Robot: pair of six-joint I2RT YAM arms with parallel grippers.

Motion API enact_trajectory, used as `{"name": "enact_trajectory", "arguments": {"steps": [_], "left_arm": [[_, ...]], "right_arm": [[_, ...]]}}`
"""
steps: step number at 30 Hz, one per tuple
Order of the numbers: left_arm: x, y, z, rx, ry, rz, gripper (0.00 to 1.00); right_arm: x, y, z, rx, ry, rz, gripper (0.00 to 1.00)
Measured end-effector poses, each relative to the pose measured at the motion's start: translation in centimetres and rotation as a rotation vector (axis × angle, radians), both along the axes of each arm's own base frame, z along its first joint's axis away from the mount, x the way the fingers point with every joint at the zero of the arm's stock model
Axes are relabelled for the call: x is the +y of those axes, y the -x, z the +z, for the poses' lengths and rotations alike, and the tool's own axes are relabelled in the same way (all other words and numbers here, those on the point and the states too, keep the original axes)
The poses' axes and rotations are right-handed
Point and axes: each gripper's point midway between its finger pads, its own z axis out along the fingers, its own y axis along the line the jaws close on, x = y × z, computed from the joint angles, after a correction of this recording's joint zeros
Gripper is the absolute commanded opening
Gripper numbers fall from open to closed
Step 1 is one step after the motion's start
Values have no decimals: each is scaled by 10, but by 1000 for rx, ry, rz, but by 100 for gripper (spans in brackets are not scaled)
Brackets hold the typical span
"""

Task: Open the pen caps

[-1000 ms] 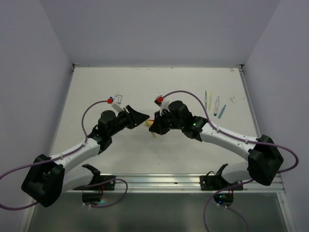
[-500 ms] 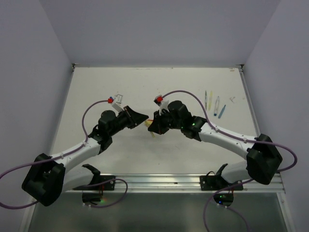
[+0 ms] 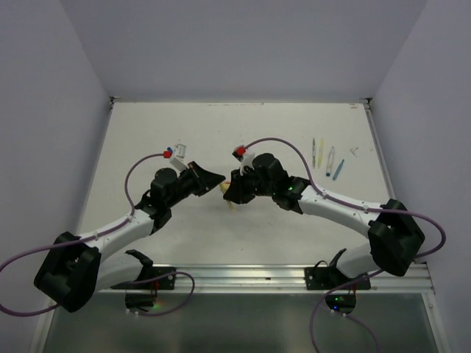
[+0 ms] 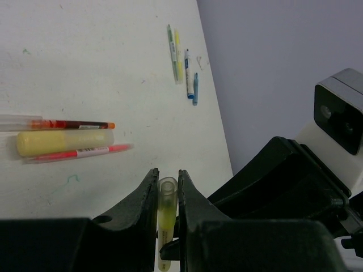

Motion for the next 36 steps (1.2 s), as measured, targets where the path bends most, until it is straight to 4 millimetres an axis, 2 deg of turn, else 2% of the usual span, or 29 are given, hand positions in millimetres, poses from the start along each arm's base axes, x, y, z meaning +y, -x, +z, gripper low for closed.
{"name": "enact_trajectory", "arguments": {"steps": [2,5,14,22,24,28,31,33,36], "left_arm": [[1,-1,-1,8,5,9,0],[1,-3,-4,22,4,20,0],[10,-9,-23,124,-76,83,0],[18,-29,-9,140,-232,143,0],[25,-44,2,113,-240,203,0],[43,-78,52,-13,-224,315,0],[50,-89,79,-90,-251,346,0],[55,-93,88,-119,-295,360,0],[67,-93,81,-118,-372,372,0]], "right_arm": [[2,-1,-1,-1,-3,2,19],[4,-1,-5,1,0,5,0],[11,-2,-21,-60,95,-50,0],[13,-15,-9,-247,185,-206,0],[9,-4,-20,-234,232,-182,0],[-5,26,-58,-180,378,-100,0],[-15,32,-69,-160,435,-89,0],[-22,29,-70,-157,454,-106,0],[-34,20,-68,-148,470,-144,0]]}}
